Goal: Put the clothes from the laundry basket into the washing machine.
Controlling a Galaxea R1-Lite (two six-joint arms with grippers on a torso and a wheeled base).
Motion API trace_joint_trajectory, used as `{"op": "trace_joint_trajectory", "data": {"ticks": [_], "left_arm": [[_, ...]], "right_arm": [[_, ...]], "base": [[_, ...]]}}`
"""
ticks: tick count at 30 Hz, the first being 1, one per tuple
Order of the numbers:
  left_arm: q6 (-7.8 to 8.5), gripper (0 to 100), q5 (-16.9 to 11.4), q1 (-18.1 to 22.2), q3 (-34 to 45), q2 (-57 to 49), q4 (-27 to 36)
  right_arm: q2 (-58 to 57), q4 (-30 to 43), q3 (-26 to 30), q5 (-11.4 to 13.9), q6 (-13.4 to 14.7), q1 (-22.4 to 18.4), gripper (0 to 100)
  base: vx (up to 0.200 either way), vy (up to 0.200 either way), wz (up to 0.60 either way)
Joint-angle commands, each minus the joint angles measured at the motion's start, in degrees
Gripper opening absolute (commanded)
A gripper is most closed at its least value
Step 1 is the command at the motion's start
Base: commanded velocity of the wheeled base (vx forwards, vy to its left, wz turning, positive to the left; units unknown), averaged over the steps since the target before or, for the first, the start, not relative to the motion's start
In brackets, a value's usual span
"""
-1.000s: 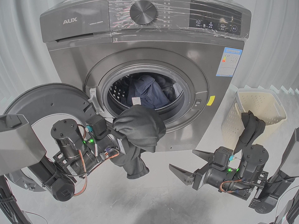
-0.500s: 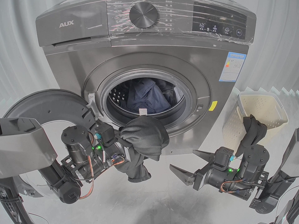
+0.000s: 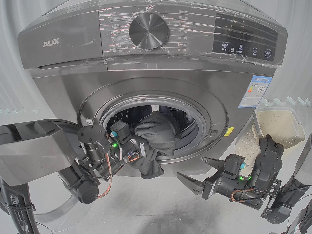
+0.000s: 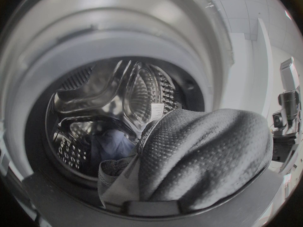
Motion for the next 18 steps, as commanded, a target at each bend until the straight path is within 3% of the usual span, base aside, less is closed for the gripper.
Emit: {"op": "trace_joint_trajectory", "data": {"ticks": [1,3,8,12,18], "left_arm": [[1.87,0,2.5,0.3,-8.6,7.9,0.5],[2.22,0,2.5,0.3,-12.2,9.6,1.1],[-0.15,0,2.1,2.2,-23.1,13.9,7.3],[-0.68,0,1.9,3.5,-31.6,16.9,13.1],[-1.55,0,2.4,3.8,-44.1,24.5,16.6]], "right_arm": [[-1.2,0.3,0.4,0.0,0.1,0.7,100],[-1.6,0.3,0.5,0.0,0.1,1.4,100],[-1.7,0.0,0.4,0.0,-0.1,1.6,100],[-1.7,-0.1,0.5,0.0,-0.1,1.6,100],[-1.7,-0.1,0.5,0.0,-0.1,1.6,100]], "base": [[0.0,0.0,0.0],[0.0,0.0,0.0],[0.0,0.0,0.0],[0.0,0.0,0.0],[0.0,0.0,0.0]]}}
